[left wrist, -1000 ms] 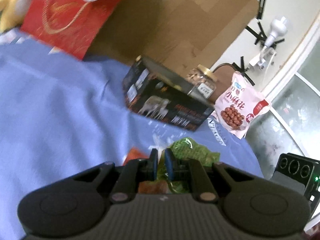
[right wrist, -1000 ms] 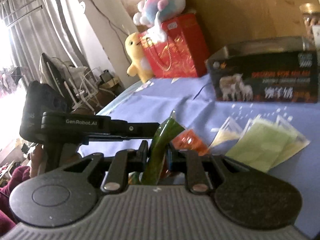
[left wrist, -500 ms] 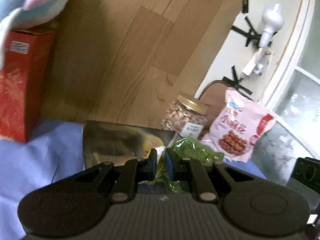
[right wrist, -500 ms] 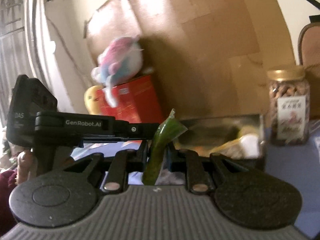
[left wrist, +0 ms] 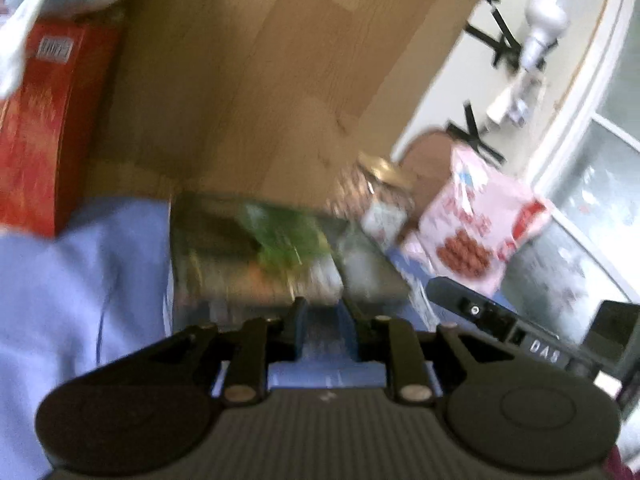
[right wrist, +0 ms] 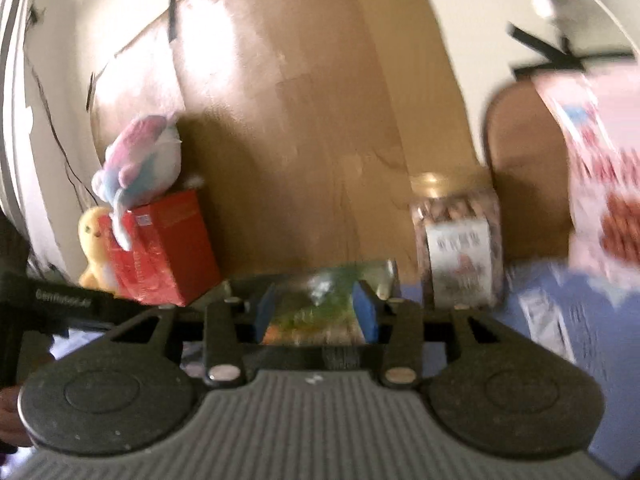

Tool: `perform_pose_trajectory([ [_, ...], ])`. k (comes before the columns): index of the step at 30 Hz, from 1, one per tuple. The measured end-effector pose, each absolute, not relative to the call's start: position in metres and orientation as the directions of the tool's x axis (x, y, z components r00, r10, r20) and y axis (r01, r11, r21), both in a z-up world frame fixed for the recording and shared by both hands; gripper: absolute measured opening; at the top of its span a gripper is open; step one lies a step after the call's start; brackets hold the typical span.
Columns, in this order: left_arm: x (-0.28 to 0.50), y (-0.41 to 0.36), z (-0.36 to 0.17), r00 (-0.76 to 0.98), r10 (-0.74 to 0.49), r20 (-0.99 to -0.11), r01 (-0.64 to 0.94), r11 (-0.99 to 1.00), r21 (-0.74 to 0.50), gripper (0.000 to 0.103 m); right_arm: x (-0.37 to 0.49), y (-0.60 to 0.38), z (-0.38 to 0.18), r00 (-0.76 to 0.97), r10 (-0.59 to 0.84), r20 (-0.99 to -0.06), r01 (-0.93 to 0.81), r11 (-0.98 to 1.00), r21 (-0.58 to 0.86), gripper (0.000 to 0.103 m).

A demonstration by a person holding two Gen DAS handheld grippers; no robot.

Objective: Organize snacks

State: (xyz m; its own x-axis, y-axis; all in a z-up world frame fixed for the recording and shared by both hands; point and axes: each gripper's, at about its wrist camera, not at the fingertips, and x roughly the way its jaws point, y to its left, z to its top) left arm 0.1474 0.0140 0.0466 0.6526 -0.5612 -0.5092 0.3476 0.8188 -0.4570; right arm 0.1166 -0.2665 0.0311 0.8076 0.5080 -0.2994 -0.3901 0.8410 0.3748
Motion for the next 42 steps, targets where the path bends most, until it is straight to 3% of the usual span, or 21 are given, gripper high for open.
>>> perform_pose_trajectory([
  [2,0.131,0.012,0.036,0.613,-0.57,-0.547,0.344,0.816,-0.465,0.031,0.104,-0.276,0.017,0.746,0.568,-0.347,-0.399,0.799,0.451,0.047],
  [6,0.113,0.003,0.01,0.527,-0.577,-0.624,0.308,0.814,-0.493,0.031,0.078,-0.277,-0.011,0.642,0.641,-0.42,-0.399,0.747,0.531,0.047],
  [12,0.099,-0.016,-0.013,0.456,-0.581,-0.675,0.27,0.812,-0.517,0.031,0.044,-0.233,-0.018,0.512,0.677,-0.529,-0.548,0.732,0.405,0.055],
  [16,0.08,-0.032,-0.006,0.489,-0.546,-0.681,0.319,0.838,-0.443,0.032,0.028,-0.216,-0.009,0.532,0.625,-0.571,-0.587,0.758,0.284,0.057],
  [25,0.078,-0.022,0.0,0.525,-0.528,-0.668,0.276,0.848,-0.453,0.033,-0.011,-0.213,-0.002,0.408,0.77,-0.49,-0.683,0.614,0.397,0.057],
  [29,0.068,-0.005,0.015,0.573,-0.525,-0.63,0.267,0.846,-0.462,0.036,-0.011,-0.219,0.003,0.447,0.745,-0.495,-0.68,0.643,0.354,0.057],
  [36,0.04,0.024,0.023,0.582,-0.56,-0.589,0.254,0.814,-0.522,0.046,0.011,-0.275,0.014,0.57,0.707,-0.419,-0.556,0.707,0.438,0.058],
  [42,0.029,0.015,0.005,0.497,-0.611,-0.616,0.262,0.783,-0.565,0.05,0.026,-0.272,0.001,0.574,0.676,-0.462,-0.529,0.737,0.42,0.068],
])
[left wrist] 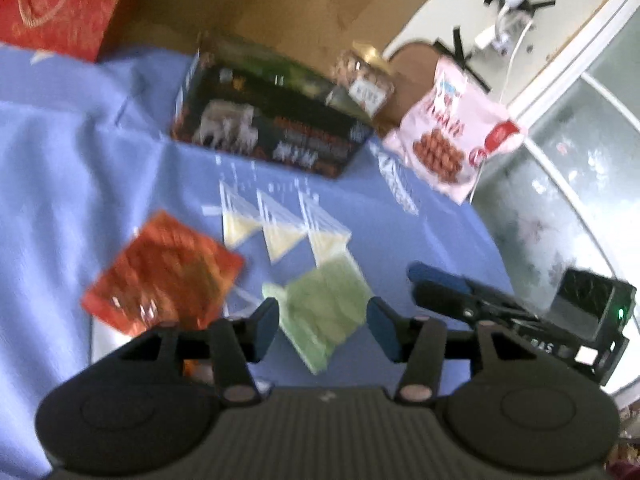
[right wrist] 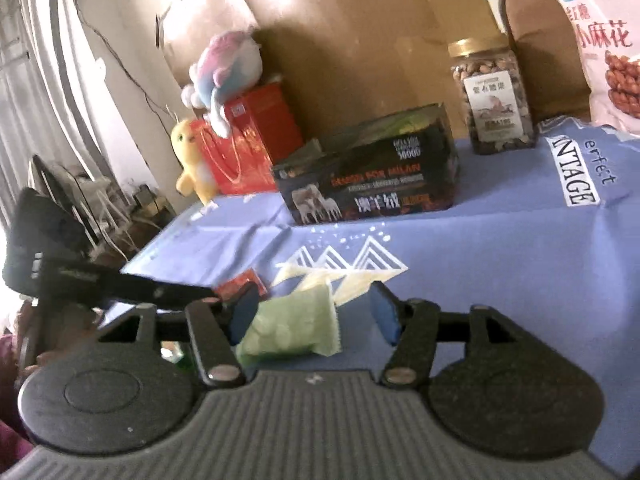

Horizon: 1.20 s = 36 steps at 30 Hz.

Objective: Organize snacks

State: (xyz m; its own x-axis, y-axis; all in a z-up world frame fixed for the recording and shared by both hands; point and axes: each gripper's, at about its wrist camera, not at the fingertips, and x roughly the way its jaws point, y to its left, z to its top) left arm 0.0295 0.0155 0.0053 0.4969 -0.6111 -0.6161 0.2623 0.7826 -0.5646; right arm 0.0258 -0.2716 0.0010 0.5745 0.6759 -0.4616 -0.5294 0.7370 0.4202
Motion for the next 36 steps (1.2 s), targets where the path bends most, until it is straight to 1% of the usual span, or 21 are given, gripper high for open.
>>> perform_pose_trajectory([
  [2,0.032,0.012,-0.003,0.47,-0.611,-0.637,0.245,0.783,-0.572,0.05,0.026,-0.26,-0.006,0.535,0.681,-0.5,-0.567,0.728,0.386,0.072],
  [5,0.035,0.012,-0.01,0.46,-0.611,-0.644,0.224,0.782,-0.582,0.05,0.026,-0.241,-0.018,0.496,0.659,-0.565,-0.598,0.731,0.328,0.073],
  [6,0.035,0.012,-0.01,0.463,-0.613,-0.64,0.221,0.779,-0.587,0.05,0.022,-0.237,-0.018,0.498,0.661,-0.561,-0.616,0.725,0.308,0.073],
  [8,0.037,0.014,-0.011,0.46,-0.616,-0.639,0.214,0.776,-0.594,0.05,0.014,-0.231,-0.015,0.418,0.735,-0.534,-0.661,0.649,0.375,0.073],
  [9,0.037,0.014,-0.011,0.465,-0.609,-0.643,0.21,0.781,-0.588,0.05,0.009,-0.228,-0.013,0.388,0.761,-0.52,-0.684,0.616,0.39,0.073],
  [10,0.037,0.015,-0.011,0.475,-0.595,-0.649,0.206,0.792,-0.575,0.05,0.003,-0.225,-0.01,0.378,0.769,-0.516,-0.709,0.599,0.373,0.073],
  [13,0.038,0.022,-0.009,0.479,-0.606,-0.636,0.2,0.78,-0.593,0.05,-0.008,-0.222,-0.006,0.406,0.744,-0.531,-0.734,0.611,0.295,0.072],
  [19,0.036,0.031,-0.005,0.497,-0.606,-0.621,0.199,0.776,-0.599,0.05,0.002,-0.247,-0.013,0.472,0.691,-0.547,-0.644,0.694,0.322,0.072],
  [20,0.036,0.031,-0.005,0.496,-0.608,-0.62,0.201,0.775,-0.599,0.051,0.002,-0.249,-0.014,0.476,0.687,-0.549,-0.637,0.7,0.324,0.072],
  [27,0.035,0.022,-0.006,0.475,-0.617,-0.627,0.23,0.776,-0.588,0.052,-0.001,-0.242,-0.017,0.472,0.679,-0.561,-0.648,0.699,0.301,0.073],
  [36,0.038,0.023,-0.002,0.477,-0.629,-0.614,0.241,0.765,-0.597,0.052,-0.004,-0.231,-0.019,0.492,0.658,-0.57,-0.666,0.706,0.24,0.075],
])
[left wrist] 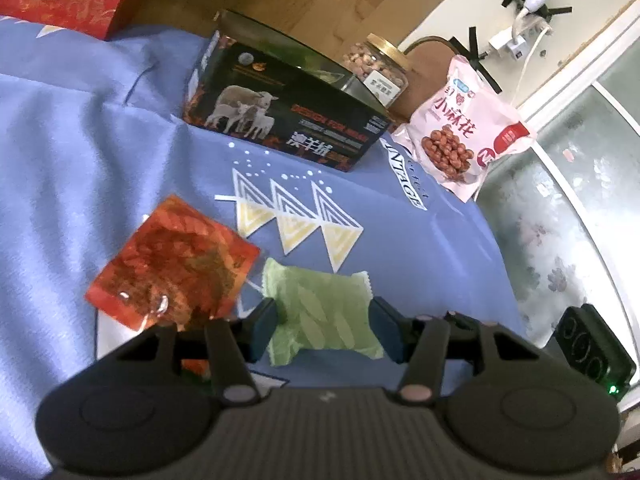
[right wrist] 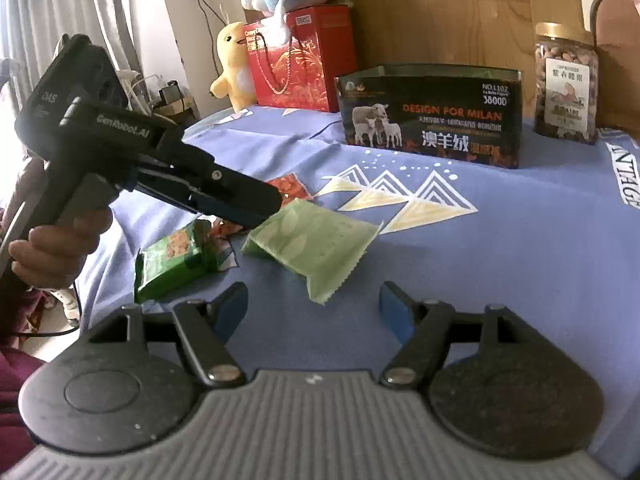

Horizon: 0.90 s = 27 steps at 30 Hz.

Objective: Organize snacks

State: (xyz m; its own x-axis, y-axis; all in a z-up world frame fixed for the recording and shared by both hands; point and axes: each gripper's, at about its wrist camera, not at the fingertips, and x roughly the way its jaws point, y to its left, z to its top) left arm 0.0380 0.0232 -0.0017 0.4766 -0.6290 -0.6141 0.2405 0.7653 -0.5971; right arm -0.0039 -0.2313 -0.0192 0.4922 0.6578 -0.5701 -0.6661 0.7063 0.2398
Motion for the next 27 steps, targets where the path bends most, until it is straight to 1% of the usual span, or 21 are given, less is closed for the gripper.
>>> perform_pose_trajectory([
  [8,0.041,0.01,-0.002,0.475,-0.6,-0.644,0.261,0.794,-0.548,0.052,-0.002,-0.22,-0.022,0.519,0.637,-0.57,-0.673,0.716,0.186,0.074],
  [9,0.042,0.009,-0.003,0.476,-0.6,-0.643,0.26,0.794,-0.549,0.052,-0.001,-0.218,-0.022,0.521,0.638,-0.567,-0.675,0.715,0.183,0.072],
  [10,0.044,0.007,-0.006,0.464,-0.603,-0.649,0.26,0.793,-0.551,0.05,-0.001,-0.215,-0.023,0.522,0.64,-0.564,-0.678,0.713,0.181,0.063],
  [11,0.046,0.003,-0.011,0.441,-0.61,-0.659,0.259,0.789,-0.557,0.046,-0.001,-0.213,-0.024,0.526,0.639,-0.562,-0.68,0.712,0.174,0.06],
  [13,0.045,-0.002,-0.011,0.462,-0.6,-0.653,0.281,0.797,-0.534,0.046,0.0,-0.209,-0.024,0.546,0.625,-0.558,-0.674,0.723,0.149,0.052],
  [15,0.045,-0.004,-0.009,0.469,-0.59,-0.657,0.295,0.806,-0.514,0.041,0.004,-0.212,-0.024,0.563,0.614,-0.553,-0.656,0.739,0.154,0.043],
  [16,0.046,-0.003,-0.007,0.469,-0.597,-0.651,0.3,0.801,-0.518,0.039,0.006,-0.215,-0.023,0.568,0.614,-0.548,-0.645,0.746,0.168,0.042],
  [18,0.049,0.0,-0.001,0.473,-0.617,-0.628,0.307,0.784,-0.539,0.039,0.008,-0.219,-0.018,0.587,0.617,-0.524,-0.634,0.753,0.178,0.041],
  [21,0.06,0.002,0.022,0.513,-0.639,-0.574,0.344,0.765,-0.544,0.039,0.014,-0.222,-0.001,0.645,0.613,-0.456,-0.625,0.767,0.146,0.041],
  [27,0.107,-0.007,0.072,0.609,-0.614,-0.503,0.39,0.784,-0.483,0.039,0.064,-0.22,0.039,0.737,0.582,-0.344,-0.598,0.799,0.07,0.042],
])
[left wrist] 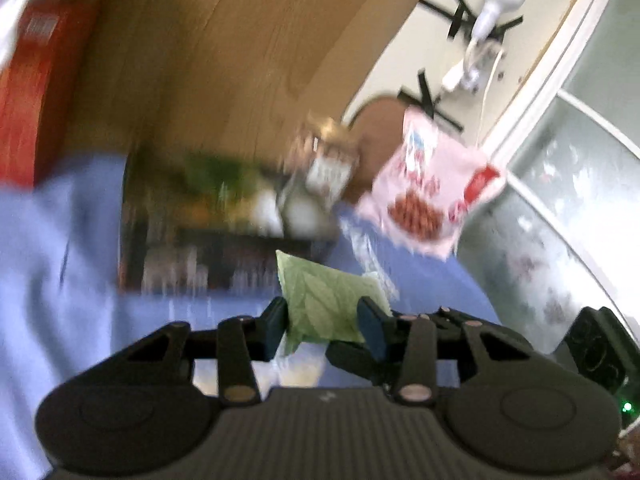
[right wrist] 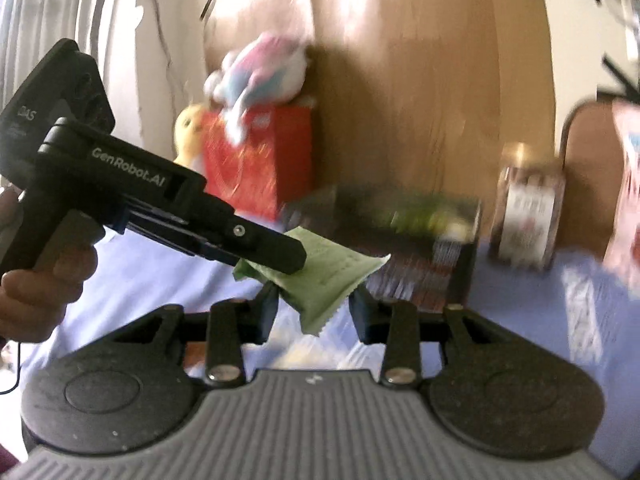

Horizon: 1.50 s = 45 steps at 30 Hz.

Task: Organize snacks
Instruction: 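Carry the wrapped cake over the tin and release it inside, then reach the left tool to the red-orange packet and grasp it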

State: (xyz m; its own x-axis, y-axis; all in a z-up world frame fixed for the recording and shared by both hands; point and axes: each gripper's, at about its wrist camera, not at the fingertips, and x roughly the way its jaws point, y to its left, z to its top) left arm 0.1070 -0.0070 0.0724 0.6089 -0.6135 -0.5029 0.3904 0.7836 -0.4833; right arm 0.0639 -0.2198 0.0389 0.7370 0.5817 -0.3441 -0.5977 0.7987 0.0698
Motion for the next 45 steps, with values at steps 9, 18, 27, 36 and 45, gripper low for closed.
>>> perform_pose_trajectory([
  [9,0.204,-0.029,0.07,0.658,-0.525,-0.54,0.306,0.842,-0.445,0.045,0.163,-0.222,0.039,0.752,0.52,-0.405,-0.521,0.846,0.118,0.045],
  [18,0.216,-0.013,0.04,0.676,-0.426,-0.601,0.213,0.894,-0.394,0.04,0.2,-0.224,0.029,0.678,0.494,-0.544,-0.484,0.857,0.175,0.05],
  [27,0.206,-0.012,0.044,0.675,-0.386,-0.629,0.214,0.918,-0.334,0.037,0.195,-0.239,0.037,0.544,0.588,-0.599,-0.43,0.808,0.402,0.052],
  [36,0.142,0.028,0.076,0.727,-0.42,-0.543,0.233,0.895,-0.381,0.051,0.11,-0.235,0.07,0.715,0.592,-0.372,-0.507,0.806,0.306,0.053],
  [45,0.032,0.121,0.015,0.66,-0.504,-0.558,0.089,0.789,-0.607,0.054,0.076,-0.195,-0.018,0.406,0.743,-0.532,-0.508,0.667,0.545,0.058],
])
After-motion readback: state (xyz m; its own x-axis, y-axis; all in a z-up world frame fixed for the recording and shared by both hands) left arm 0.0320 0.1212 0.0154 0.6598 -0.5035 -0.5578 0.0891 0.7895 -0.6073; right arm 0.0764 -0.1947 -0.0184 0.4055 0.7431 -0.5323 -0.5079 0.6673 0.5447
